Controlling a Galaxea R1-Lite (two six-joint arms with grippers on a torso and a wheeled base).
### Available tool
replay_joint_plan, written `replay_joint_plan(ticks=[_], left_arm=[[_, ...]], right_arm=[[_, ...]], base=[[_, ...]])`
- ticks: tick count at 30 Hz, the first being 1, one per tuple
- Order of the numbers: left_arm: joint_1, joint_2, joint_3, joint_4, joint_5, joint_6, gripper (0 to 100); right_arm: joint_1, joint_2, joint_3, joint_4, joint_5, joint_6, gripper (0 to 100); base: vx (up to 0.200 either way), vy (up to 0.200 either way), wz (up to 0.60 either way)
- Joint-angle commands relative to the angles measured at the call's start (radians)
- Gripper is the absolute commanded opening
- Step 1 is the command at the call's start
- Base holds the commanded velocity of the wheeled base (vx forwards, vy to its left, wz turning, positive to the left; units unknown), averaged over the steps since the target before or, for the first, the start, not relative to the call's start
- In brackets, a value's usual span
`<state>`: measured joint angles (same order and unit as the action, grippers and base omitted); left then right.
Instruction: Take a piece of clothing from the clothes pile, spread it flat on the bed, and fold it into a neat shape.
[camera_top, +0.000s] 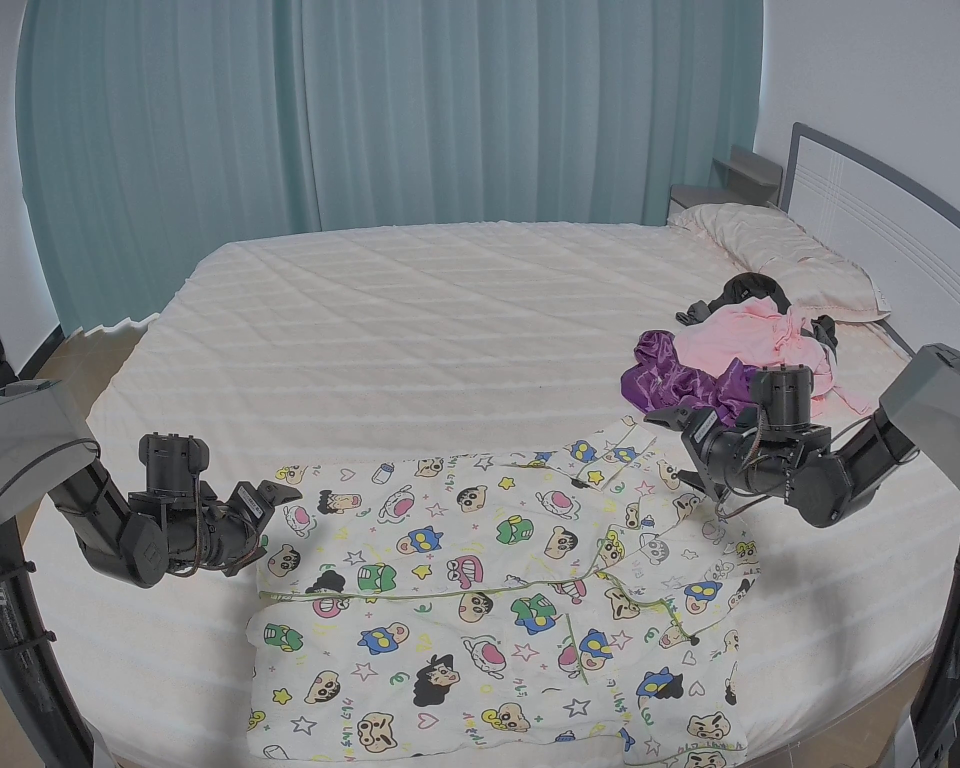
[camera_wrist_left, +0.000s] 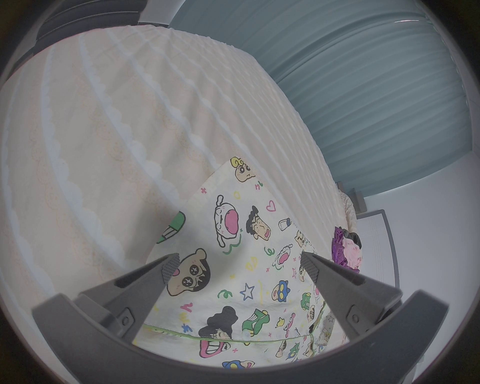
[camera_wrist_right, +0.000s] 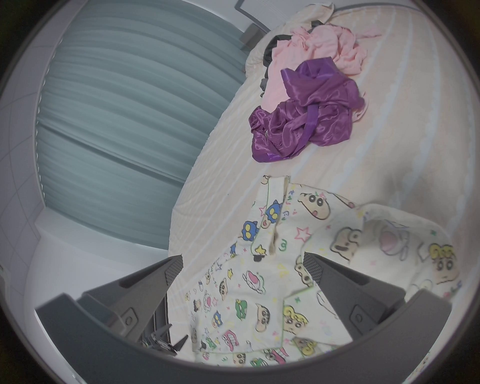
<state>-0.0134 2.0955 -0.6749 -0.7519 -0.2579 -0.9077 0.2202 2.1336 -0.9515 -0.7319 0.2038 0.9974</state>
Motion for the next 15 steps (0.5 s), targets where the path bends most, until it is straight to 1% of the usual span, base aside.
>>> replay_joint_plan(ticks=[1,4,5,6,7,8,12,15], left_arm=[[-0.002,0.011,0.031,-0.007,-0.011,-0.017,100],[-0.002,-0.003,0.043,-0.007,-0.012,-0.022,100],[-0.002,-0.003,0.043,-0.007,-0.012,-0.022,100],[-0.002,-0.009,0.049,-0.007,-0.014,-0.023,100],[-0.002,-0.009,0.049,-0.007,-0.014,-0.023,100],[-0.005,-0.015,0.063,-0.007,-0.012,-0.023,100],[-0.005,-0.037,0.081,-0.010,-0.012,-0.025,100],[-0.005,-0.037,0.083,-0.012,-0.012,-0.025,100]], right_arm=[[0.033,0.157,-0.184,0.095,-0.006,0.066,100],[0.057,0.233,-0.302,0.163,-0.053,0.093,100],[0.057,0.233,-0.302,0.163,-0.053,0.093,100],[0.074,0.278,-0.352,0.183,-0.089,0.093,100],[0.074,0.278,-0.352,0.183,-0.089,0.093,100],[0.085,0.328,-0.409,0.201,-0.126,0.090,100],[0.093,0.362,-0.460,0.247,-0.130,0.082,100],[0.099,0.379,-0.484,0.253,-0.132,0.079,100]], base=[[0.000,0.000,0.00],[0.000,0.000,0.00],[0.000,0.000,0.00],[0.000,0.000,0.00],[0.000,0.000,0.00],[0.000,0.000,0.00],[0.000,0.000,0.00],[0.000,0.000,0.00]])
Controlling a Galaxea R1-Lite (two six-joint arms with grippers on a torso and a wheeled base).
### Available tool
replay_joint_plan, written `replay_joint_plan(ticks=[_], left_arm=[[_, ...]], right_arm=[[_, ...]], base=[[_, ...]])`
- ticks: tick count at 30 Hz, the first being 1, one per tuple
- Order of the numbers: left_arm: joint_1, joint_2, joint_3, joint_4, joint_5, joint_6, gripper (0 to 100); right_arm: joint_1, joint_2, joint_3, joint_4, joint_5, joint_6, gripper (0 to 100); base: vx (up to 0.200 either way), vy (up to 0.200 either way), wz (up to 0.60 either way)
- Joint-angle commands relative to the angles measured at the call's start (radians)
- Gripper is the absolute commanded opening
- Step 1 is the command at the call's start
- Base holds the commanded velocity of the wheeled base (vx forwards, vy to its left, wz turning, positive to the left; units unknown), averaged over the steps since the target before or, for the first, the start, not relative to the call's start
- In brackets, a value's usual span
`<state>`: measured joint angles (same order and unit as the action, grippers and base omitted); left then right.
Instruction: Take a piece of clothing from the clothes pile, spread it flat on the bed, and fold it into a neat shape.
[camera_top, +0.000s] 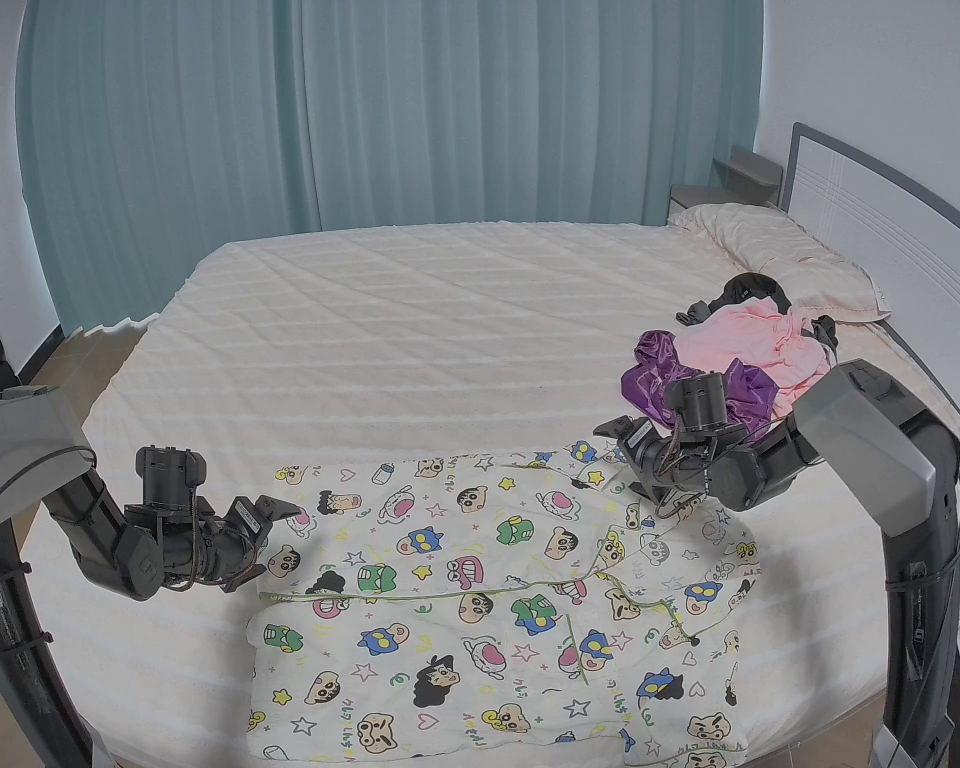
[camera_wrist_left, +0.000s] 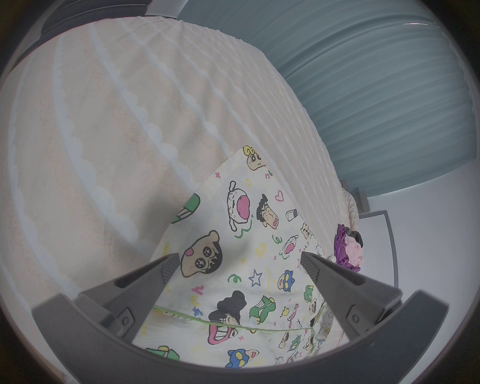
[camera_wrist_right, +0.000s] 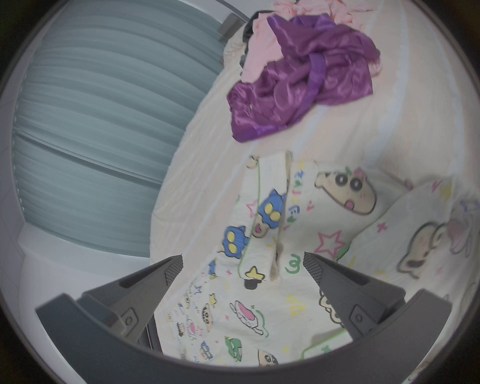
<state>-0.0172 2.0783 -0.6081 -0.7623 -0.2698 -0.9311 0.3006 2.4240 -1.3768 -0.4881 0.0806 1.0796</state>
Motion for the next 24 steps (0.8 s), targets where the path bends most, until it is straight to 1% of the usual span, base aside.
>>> replay_joint_plan(ticks=[1,7,13,19,24], left_arm=[[-0.001,-0.020,0.016,-0.002,0.000,-0.002,100],[0.003,-0.020,0.025,-0.002,0.004,0.000,100],[0.008,-0.012,0.050,-0.046,0.007,0.001,100],[0.011,-0.009,0.088,-0.101,0.006,0.001,100],[0.022,-0.006,0.090,-0.106,0.006,0.003,100]], right_arm=[[0.018,0.095,-0.071,0.016,-0.007,-0.003,100],[0.020,0.122,-0.146,0.031,0.002,-0.038,100],[0.029,0.176,-0.329,0.063,0.007,-0.041,100],[0.014,0.165,-0.442,0.003,-0.001,-0.041,100],[-0.014,0.138,-0.498,-0.066,0.004,-0.050,100]], base=[[0.000,0.000,0.00],[0.000,0.000,0.00],[0.000,0.000,0.00],[0.000,0.000,0.00],[0.000,0.000,0.00]])
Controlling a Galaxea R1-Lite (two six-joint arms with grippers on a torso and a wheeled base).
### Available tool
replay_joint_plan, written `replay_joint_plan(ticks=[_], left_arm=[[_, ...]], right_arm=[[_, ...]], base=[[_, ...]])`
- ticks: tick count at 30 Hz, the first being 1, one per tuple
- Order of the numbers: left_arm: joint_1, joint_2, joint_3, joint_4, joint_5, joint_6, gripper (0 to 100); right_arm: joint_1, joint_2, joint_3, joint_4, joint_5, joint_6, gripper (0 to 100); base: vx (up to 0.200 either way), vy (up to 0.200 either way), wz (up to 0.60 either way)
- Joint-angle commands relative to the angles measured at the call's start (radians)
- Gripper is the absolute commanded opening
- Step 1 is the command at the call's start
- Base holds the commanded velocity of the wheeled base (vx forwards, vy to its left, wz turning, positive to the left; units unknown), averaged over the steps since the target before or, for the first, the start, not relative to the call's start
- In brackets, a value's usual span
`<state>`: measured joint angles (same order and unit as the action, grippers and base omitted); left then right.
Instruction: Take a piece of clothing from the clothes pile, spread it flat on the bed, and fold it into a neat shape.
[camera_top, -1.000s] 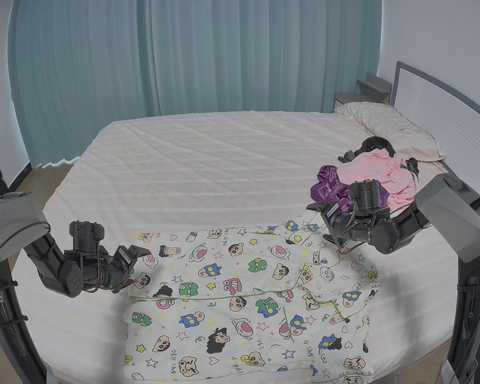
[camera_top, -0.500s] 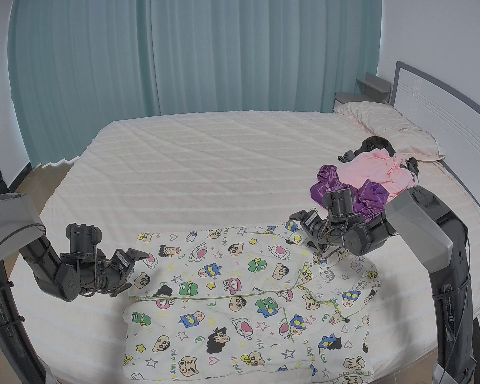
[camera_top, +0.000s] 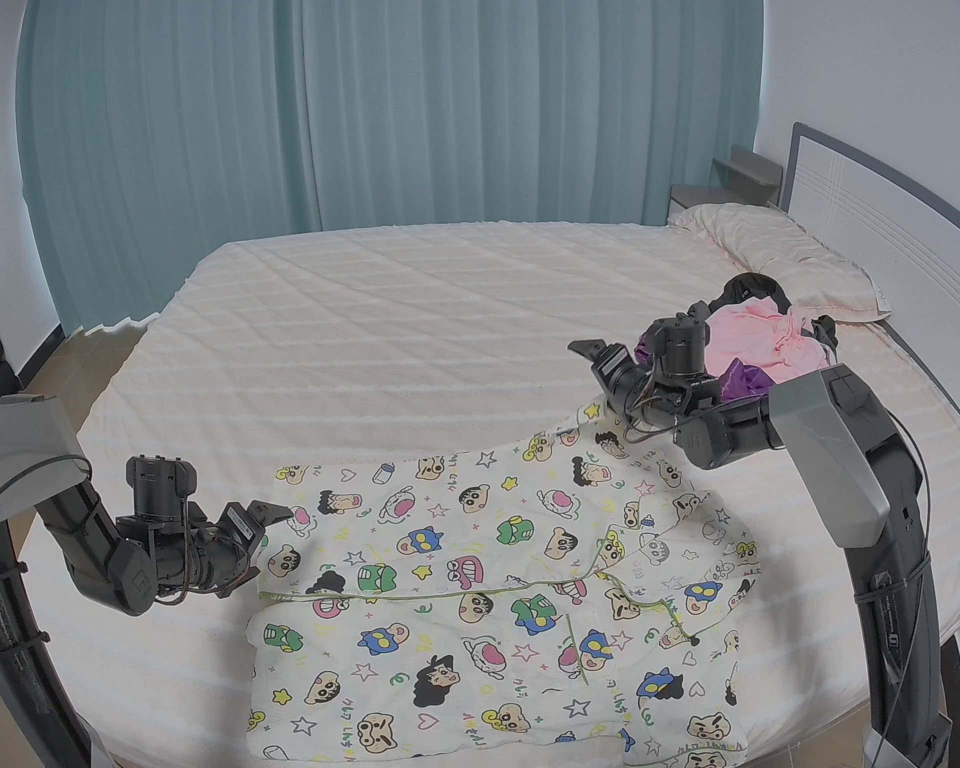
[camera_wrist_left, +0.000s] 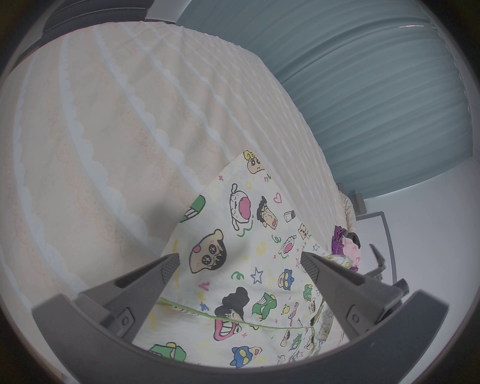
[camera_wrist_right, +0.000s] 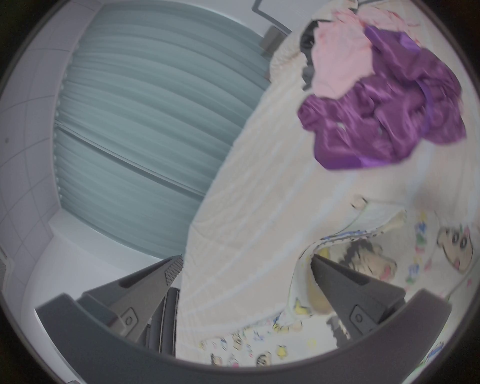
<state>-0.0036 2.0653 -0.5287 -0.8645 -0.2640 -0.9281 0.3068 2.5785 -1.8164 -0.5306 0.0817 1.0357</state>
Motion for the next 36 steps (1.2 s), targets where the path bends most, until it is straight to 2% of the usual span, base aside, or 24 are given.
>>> replay_joint_plan(ticks=[1,4,8,11,13,15,18,22,23,24,25,31,36], left_arm=[[0.011,0.007,0.010,-0.004,0.000,0.000,100],[0.022,0.006,0.013,-0.004,-0.001,0.000,100],[0.028,0.007,0.013,-0.004,-0.006,0.000,100],[0.028,0.007,0.013,-0.004,-0.006,0.002,100],[0.028,0.007,0.010,-0.005,-0.006,0.002,100],[0.028,0.009,0.010,-0.005,-0.006,0.002,100],[0.028,0.004,0.013,-0.005,-0.007,0.002,100],[0.030,0.001,0.015,-0.005,-0.007,0.002,100],[0.030,-0.004,0.018,-0.005,-0.009,0.002,100],[0.030,-0.004,0.018,-0.005,-0.009,0.002,100],[0.030,-0.010,0.026,-0.007,-0.009,0.002,100],[0.030,-0.021,0.050,-0.056,-0.011,0.003,100],[0.027,-0.019,0.073,-0.103,-0.009,0.003,100]], right_arm=[[-0.023,-0.009,-0.086,-0.034,0.003,-0.011,100],[-0.017,0.046,-0.169,-0.035,0.000,-0.026,100],[0.002,0.135,-0.184,-0.008,-0.023,-0.145,100],[0.006,0.144,-0.184,0.004,-0.042,-0.149,100],[0.008,0.130,-0.184,0.024,-0.077,-0.154,100],[0.005,0.107,-0.184,0.034,-0.076,-0.154,100],[-0.011,0.032,-0.078,0.026,-0.062,-0.164,100],[-0.037,-0.052,0.106,0.011,-0.053,-0.244,100],[-0.044,-0.095,0.207,-0.008,-0.051,-0.273,100],[-0.046,-0.100,0.216,-0.011,-0.051,-0.276,100],[-0.049,-0.147,0.325,-0.051,-0.048,-0.299,100],[-0.068,-0.310,0.641,-0.218,-0.046,-0.338,100],[-0.072,-0.477,0.881,-0.242,-0.043,-0.361,100]], base=[[0.000,0.000,0.00],[0.000,0.000,0.00],[0.000,0.000,0.00],[0.000,0.000,0.00],[0.000,0.000,0.00],[0.000,0.000,0.00],[0.000,0.000,0.00],[0.000,0.000,0.00],[0.000,0.000,0.00],[0.000,0.000,0.00],[0.000,0.000,0.00],[0.000,0.000,0.00],[0.000,0.000,0.00]])
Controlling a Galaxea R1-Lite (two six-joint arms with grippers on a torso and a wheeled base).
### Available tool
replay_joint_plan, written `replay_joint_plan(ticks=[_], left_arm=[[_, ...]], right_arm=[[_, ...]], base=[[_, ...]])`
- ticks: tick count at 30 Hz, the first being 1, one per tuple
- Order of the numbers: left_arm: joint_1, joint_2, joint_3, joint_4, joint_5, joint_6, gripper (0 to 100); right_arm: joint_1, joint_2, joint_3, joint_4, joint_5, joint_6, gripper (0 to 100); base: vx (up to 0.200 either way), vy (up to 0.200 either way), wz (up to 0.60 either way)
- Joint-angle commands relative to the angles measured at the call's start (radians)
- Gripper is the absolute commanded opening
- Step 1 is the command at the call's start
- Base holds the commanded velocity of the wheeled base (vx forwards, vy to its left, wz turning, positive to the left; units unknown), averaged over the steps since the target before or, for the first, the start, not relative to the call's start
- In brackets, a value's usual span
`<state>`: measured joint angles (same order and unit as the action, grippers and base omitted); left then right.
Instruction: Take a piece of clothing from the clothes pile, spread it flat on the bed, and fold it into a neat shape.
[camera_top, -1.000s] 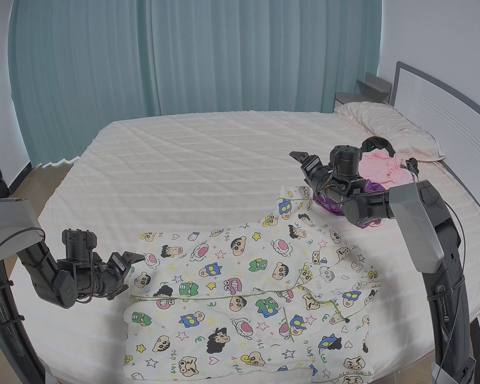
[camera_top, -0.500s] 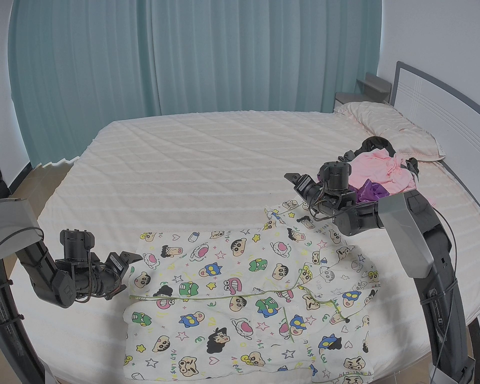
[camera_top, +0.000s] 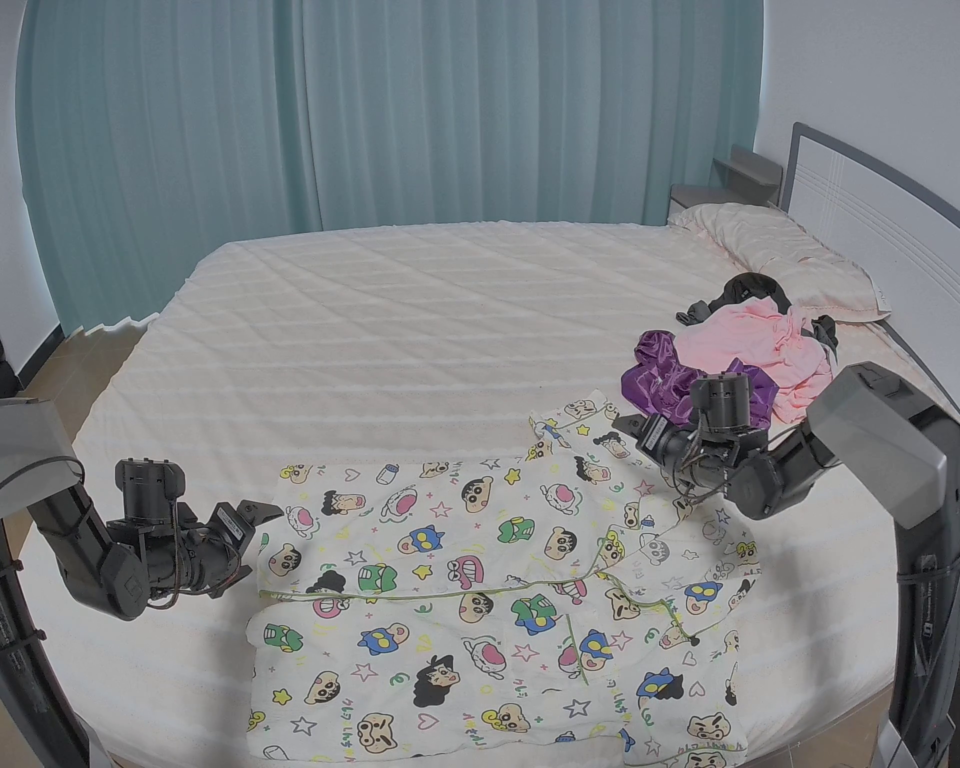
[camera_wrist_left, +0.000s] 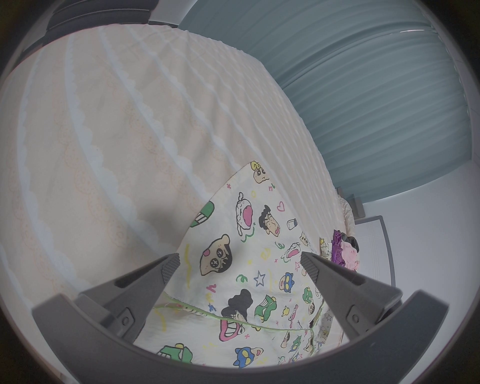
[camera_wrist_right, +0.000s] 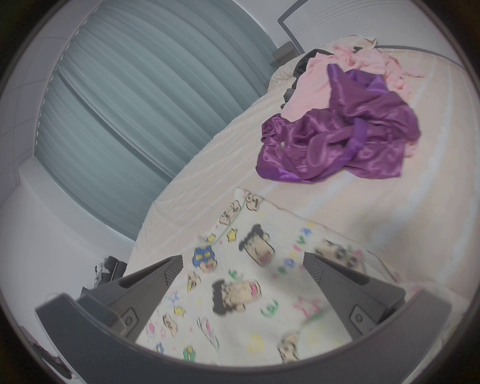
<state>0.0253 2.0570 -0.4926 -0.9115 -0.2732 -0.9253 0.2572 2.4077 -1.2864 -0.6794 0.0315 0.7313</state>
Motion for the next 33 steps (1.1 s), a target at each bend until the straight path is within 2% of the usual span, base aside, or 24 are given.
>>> replay_joint_plan(ticks=[1,2,8,13,18,19,25,33], left_arm=[[-0.002,-0.011,0.037,-0.056,0.000,0.000,100],[-0.004,-0.012,0.040,-0.056,0.000,0.000,100],[-0.005,-0.014,0.040,-0.056,0.000,0.002,100],[-0.005,-0.020,0.040,-0.055,0.000,0.002,100],[-0.005,-0.038,0.069,-0.053,0.000,0.003,100],[-0.005,-0.054,0.077,-0.049,0.000,0.003,100],[-0.010,-0.120,0.124,-0.044,0.000,0.006,100],[-0.108,-0.147,0.272,0.029,0.009,0.010,100]], right_arm=[[-0.023,-0.306,0.351,-0.094,0.007,-0.056,100],[-0.023,-0.371,0.433,-0.095,0.015,-0.064,100],[-0.030,-0.456,0.598,-0.095,0.015,-0.059,100],[-0.038,-0.522,0.737,-0.097,0.019,-0.047,100],[-0.015,-0.605,0.865,-0.097,0.013,0.000,100],[-0.004,-0.637,0.906,-0.095,0.013,0.036,100],[-0.003,-0.668,0.987,-0.095,0.019,0.109,100],[0.013,-0.674,1.082,-0.097,0.070,0.119,100]], base=[[0.000,0.000,0.00],[0.000,0.000,0.00],[0.000,0.000,0.00],[-0.200,0.000,0.00],[-0.200,0.000,0.00],[-0.200,0.000,0.00],[-0.200,0.000,0.00],[-0.025,0.000,0.00]])
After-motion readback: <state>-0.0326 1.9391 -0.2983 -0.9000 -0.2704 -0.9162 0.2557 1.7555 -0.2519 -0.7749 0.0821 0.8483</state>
